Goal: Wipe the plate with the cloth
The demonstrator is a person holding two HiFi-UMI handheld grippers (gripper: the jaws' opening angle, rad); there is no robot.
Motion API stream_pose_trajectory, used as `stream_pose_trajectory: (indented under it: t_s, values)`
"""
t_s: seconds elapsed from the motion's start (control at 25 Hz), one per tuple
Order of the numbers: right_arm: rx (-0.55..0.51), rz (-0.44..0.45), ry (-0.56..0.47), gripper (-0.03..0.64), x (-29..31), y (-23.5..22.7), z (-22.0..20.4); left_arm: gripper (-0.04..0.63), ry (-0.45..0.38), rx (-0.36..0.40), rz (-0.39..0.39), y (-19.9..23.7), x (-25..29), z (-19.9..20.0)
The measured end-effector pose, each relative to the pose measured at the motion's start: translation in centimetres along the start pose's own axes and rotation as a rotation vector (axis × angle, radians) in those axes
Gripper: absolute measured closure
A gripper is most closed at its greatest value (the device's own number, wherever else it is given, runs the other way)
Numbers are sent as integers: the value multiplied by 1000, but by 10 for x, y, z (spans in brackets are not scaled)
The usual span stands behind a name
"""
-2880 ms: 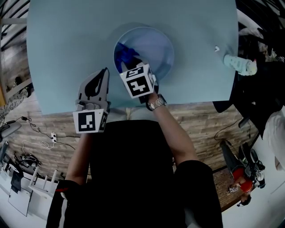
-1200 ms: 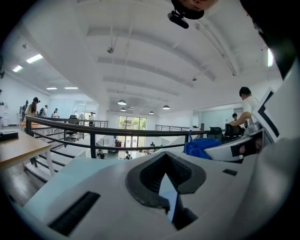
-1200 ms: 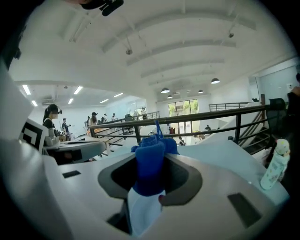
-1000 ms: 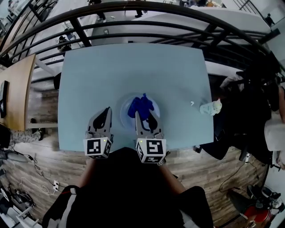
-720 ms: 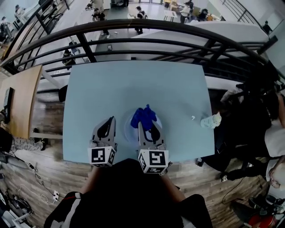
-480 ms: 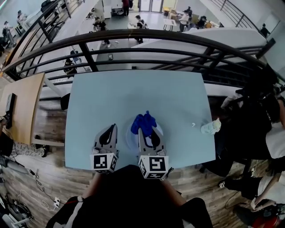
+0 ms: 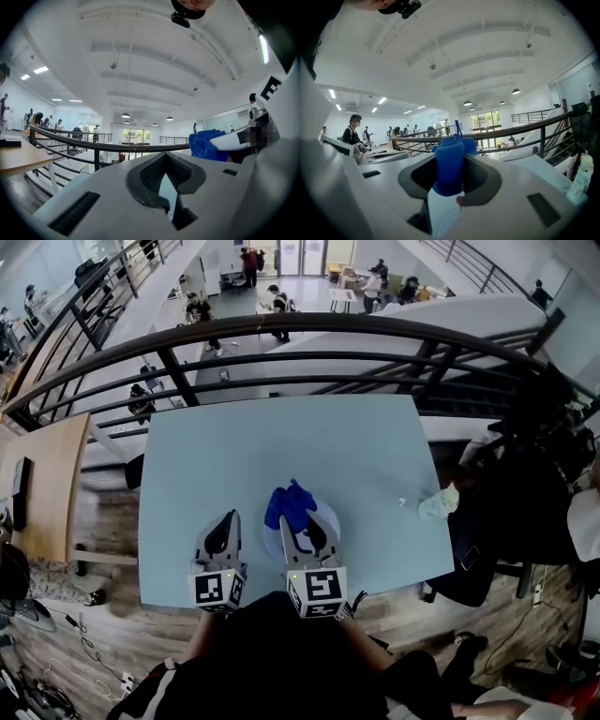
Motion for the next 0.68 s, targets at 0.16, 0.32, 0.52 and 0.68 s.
stream_pose_trajectory:
  t_s: [0.16,0.32,0.52,0.68]
  values:
    - [0,-2,4,497,-1,7,-3,594,-1,2,-1,4,-8,-1]
    - [2,6,7,497,-4,9,-4,594,4,4,1,2,-11,-1]
    - [6,12,13,497,-3,9,-6,594,9,3,-3,1,-10,-5]
    - [12,19,29,497,4,12,-7,595,14,-3,0,9,-6,-5]
Point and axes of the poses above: the fingertips, and each gripper's own axes: x forward along the fingers, y to its left, z out of its top, the point moved 3 cm from there along -x, backward along the fingers, and after that the axes turned 8 degrees about y, right-handed, at the moved point
